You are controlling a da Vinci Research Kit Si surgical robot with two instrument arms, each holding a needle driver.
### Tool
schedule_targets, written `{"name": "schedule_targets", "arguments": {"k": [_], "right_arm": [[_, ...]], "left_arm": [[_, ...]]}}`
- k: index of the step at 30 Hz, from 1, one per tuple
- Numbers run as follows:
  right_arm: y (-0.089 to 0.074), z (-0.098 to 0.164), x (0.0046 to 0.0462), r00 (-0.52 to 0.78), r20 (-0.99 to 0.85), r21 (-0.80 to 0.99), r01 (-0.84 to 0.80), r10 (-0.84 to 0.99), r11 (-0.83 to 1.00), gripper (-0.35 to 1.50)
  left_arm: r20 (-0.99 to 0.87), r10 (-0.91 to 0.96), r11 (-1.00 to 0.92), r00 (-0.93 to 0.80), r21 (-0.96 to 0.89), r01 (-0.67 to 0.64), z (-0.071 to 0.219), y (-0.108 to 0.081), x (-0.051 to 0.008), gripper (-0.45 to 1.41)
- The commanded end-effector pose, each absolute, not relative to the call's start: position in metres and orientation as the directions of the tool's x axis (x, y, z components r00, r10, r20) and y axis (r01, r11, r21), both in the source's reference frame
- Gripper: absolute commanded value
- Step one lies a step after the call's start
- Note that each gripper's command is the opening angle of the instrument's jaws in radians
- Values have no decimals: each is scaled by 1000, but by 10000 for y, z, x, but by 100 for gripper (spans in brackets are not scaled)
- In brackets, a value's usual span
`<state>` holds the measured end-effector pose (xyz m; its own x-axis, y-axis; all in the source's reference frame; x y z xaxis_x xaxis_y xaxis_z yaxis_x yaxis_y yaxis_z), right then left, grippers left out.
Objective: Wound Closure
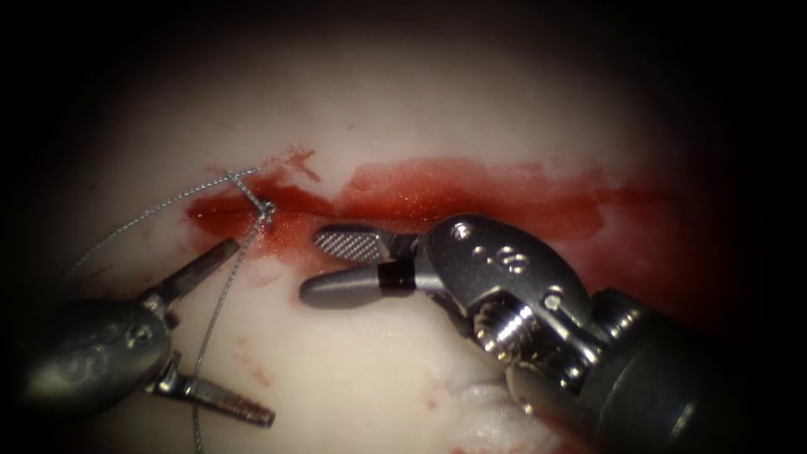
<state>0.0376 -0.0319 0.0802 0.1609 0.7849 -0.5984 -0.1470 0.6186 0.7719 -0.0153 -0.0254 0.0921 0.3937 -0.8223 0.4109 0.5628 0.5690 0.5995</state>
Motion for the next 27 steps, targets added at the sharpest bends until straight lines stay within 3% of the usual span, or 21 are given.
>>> {"name": "schedule_targets", "arguments": {"k": [1, 2, 6, 7, 8, 11, 17, 27], "right_arm": [[-309, 803, 384, 157, -602, 770, -146, 783, 621, 34], [-309, 803, 384, 157, -602, 770, -146, 783, 621, 34], [-309, 803, 384, 159, -597, 773, -149, 787, 616, 32], [-309, 803, 384, 159, -597, 773, -149, 787, 617, 32], [-309, 803, 384, 159, -597, 773, -149, 787, 617, 32], [-309, 803, 384, 158, -592, 777, -149, 790, 612, 34], [-309, 803, 384, 156, -583, 784, -151, 797, 603, 36], [-310, 803, 384, 155, -578, 787, -152, 801, 598, 36]], "left_arm": [[237, -922, 386, 307, 632, 672, 924, -241, -151, 83], [141, -950, 303, 278, 625, 719, 928, -241, -145, 83], [16, -945, 273, 327, 588, 761, 940, -245, -127, 93], [-127, -958, 122, 257, 630, 767, 943, -250, -121, 94], [-127, -958, 122, 257, 630, 767, 943, -250, -121, 94], [-335, -932, -109, 139, 625, 773, 944, -259, -121, 86], [-384, -907, -149, 172, 675, 723, 933, -270, -137, 86], [-398, -896, -151, 194, 686, 712, 926, -273, -142, 64]]}}
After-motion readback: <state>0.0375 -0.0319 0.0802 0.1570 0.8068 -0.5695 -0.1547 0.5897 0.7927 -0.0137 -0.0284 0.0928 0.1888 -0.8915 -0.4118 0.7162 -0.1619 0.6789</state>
